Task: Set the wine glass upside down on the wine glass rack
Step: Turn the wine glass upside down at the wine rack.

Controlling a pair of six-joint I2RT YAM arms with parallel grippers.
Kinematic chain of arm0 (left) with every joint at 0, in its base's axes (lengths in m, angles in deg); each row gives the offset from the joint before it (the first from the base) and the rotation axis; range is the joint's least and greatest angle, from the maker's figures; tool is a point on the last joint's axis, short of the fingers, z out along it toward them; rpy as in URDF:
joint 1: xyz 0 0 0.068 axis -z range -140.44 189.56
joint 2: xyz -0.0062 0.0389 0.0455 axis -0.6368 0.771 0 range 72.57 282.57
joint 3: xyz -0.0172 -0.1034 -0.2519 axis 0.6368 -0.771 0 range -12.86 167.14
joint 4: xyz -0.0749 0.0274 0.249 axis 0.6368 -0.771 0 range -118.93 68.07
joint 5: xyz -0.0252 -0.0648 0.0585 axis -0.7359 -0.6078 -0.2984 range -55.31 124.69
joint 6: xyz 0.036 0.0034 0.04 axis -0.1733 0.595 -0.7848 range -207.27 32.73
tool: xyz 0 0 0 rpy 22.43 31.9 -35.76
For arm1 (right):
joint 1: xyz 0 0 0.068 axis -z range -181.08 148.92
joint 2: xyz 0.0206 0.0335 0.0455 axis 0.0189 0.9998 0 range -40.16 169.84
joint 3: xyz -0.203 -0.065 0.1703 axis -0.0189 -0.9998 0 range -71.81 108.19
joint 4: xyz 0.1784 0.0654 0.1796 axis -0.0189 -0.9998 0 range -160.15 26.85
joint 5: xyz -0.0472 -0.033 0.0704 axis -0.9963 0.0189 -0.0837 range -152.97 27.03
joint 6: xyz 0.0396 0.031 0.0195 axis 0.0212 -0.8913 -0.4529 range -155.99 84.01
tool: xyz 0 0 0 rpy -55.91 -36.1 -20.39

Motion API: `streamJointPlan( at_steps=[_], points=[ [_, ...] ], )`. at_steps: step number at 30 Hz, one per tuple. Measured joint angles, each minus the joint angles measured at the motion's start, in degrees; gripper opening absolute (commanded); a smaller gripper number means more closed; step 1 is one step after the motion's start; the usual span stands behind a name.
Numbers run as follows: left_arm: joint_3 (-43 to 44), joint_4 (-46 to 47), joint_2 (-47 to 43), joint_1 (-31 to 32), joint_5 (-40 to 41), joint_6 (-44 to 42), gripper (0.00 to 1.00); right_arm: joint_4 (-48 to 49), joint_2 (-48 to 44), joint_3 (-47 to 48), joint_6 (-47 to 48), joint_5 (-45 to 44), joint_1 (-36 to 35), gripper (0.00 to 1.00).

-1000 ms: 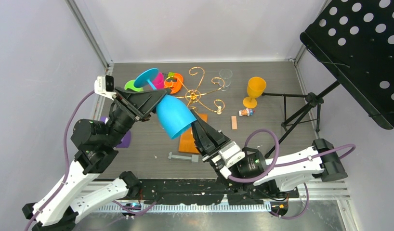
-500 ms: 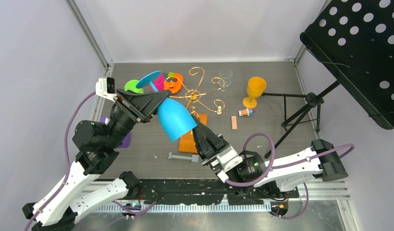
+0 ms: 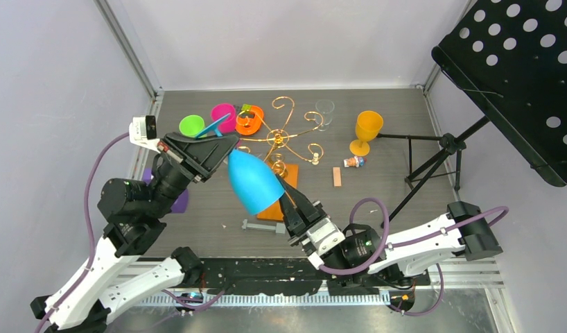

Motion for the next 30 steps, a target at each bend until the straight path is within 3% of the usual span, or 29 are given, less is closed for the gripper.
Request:
streamJointPlan(
  at_steps=[9,12,14,17,25,30],
  points=[
    [0.9,-0.9,0.9,0.1,-0.9,-2.8,0.00,-0.4,-0.1,-0.5,0.2,-1.9,-0.2,0.05],
    [2.2,-0.9,2.4,0.0,-1.8,-2.9,0.17,1.1,0.6,0.2,1.8,-2.8,-0.3,0.05],
    [2.7,-0.5,3.1,-0.2,-1.9,-2.8,0.35,3.5,2.1,1.6,3.7,-4.0,-0.4,0.05],
    [2.7,-0.8,3.2,-0.3,-2.3,-2.9,0.45,4.0,3.7,3.0,5.8,-5.0,-0.5,0.05],
    [2.4,-1.2,2.4,-0.3,-2.7,-2.7,0.44,4.0,4.4,4.8,8.8,-5.7,-0.5,0.05],
    [2.0,-1.4,2.1,-0.3,-2.7,-2.6,0.35,3.9,4.2,4.8,9.1,-5.7,-0.5,0.05]
  ],
)
